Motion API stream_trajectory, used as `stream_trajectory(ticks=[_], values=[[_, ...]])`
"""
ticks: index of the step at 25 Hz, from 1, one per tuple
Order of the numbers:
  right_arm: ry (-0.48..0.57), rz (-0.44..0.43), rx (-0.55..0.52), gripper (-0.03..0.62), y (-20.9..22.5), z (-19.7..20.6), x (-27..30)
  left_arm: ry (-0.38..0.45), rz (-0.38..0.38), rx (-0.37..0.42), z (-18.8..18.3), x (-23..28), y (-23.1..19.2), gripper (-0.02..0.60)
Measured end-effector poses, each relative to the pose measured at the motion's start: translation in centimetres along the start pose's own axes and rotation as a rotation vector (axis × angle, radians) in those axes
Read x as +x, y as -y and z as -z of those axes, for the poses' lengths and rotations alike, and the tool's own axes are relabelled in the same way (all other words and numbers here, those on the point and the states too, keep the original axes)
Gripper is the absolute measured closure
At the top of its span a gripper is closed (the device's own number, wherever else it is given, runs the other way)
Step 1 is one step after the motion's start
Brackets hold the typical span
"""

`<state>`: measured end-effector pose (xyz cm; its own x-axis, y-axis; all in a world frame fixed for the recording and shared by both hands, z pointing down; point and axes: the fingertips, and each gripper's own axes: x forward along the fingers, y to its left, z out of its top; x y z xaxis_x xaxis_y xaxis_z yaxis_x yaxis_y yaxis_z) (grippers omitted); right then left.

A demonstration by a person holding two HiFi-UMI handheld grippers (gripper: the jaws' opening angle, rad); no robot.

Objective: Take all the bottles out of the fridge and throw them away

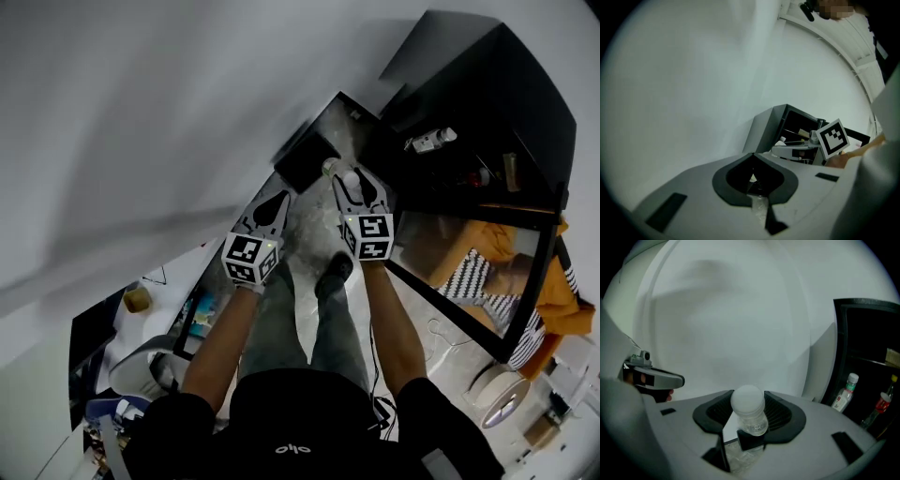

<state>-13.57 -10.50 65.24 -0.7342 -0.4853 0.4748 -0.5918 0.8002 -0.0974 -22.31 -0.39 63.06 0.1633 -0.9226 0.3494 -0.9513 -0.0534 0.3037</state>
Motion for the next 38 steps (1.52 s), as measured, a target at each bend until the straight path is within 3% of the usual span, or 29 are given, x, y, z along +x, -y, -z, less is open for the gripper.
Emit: stream_trajectory(ticks=[8,15,25,36,38], values=[[-0.055,-0.002,0.046,0.390,-1.3,11.0,7.4,-0.078,-0.009,-0.016,10.4,3.9,-6.9,0.580],[-0.104,0.000,0.082,0.390,-1.2,19.1,12.5,-0.118,0.015,0.008,16.0,8.6,-10.4,0.580],[-0.179,-0.073,0.036,0.388,-2.1,25.6,20.3,-0.109,0.082,0.100,18.1,14.1,-12.6,0.580],[-0.222,-0.128,0.031,0.388,-3.4,28.4,23.6,-0.140,0.083,0.129,20.1,14.0,-13.9,0.580],[-0.238,-0.149,0.038,0.331,-3.4,28.9,23.9,-0.140,0.081,0.131,20.3,14.2,-14.0,0.580]])
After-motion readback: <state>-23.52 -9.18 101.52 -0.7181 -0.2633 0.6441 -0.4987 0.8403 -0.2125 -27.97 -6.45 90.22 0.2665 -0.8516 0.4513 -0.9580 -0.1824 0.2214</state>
